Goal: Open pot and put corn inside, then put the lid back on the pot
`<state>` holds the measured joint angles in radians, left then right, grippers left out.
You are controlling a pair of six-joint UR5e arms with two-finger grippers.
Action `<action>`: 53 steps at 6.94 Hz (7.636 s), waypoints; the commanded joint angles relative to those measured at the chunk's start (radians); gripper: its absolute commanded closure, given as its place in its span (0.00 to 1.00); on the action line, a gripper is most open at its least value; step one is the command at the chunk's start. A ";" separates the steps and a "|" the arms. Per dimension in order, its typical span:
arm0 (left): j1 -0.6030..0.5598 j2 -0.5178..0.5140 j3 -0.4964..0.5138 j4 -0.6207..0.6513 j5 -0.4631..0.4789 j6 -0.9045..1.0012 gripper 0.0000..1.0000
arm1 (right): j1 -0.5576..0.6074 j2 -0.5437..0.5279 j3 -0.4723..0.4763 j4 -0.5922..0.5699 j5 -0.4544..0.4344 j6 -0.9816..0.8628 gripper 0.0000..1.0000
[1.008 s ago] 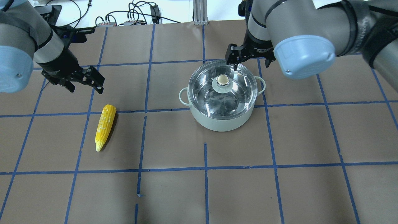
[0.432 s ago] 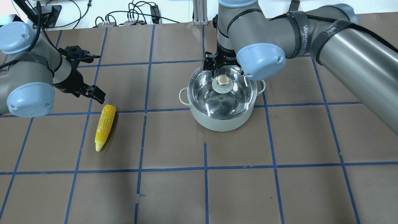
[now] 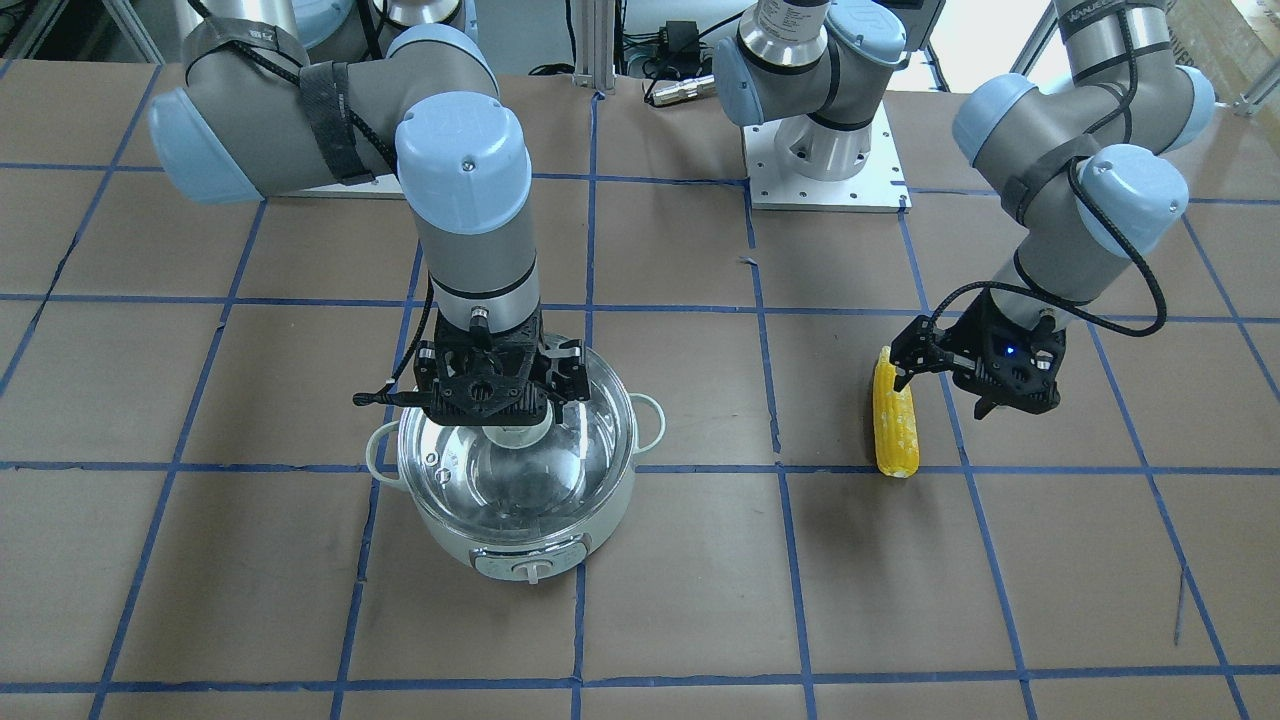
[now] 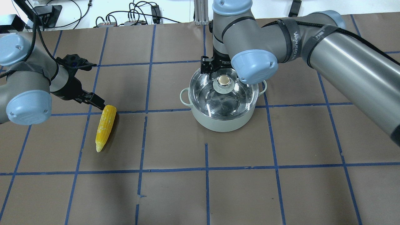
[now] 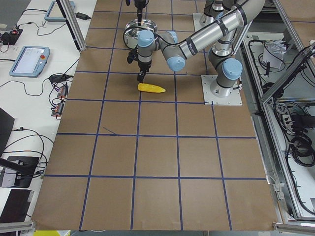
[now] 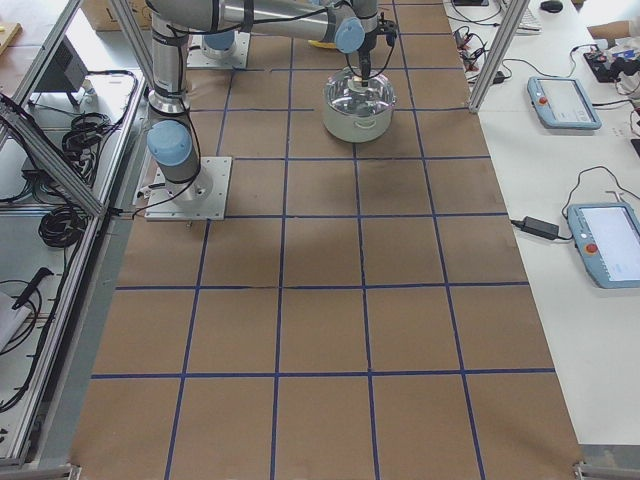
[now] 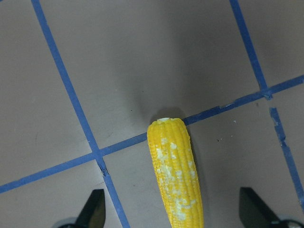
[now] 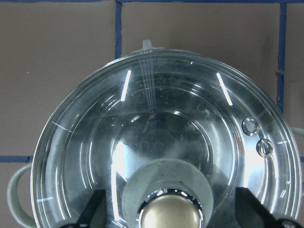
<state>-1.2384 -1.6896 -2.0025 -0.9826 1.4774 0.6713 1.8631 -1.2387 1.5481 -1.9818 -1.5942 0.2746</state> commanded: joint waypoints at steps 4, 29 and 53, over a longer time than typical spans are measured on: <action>0.014 -0.044 -0.111 0.162 0.000 -0.071 0.00 | 0.001 -0.005 0.029 0.000 -0.003 -0.011 0.16; -0.634 -0.145 0.632 -0.510 0.103 -1.090 0.83 | -0.295 -0.450 0.043 0.515 -0.012 -0.278 0.58; -0.311 0.141 0.302 -0.355 -0.003 -0.389 0.00 | -0.126 -0.242 0.020 0.183 -0.003 -0.077 0.58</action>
<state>-1.6221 -1.6961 -1.5766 -1.3298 1.5334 0.2642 1.6731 -1.5436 1.5885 -1.7414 -1.5970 0.1168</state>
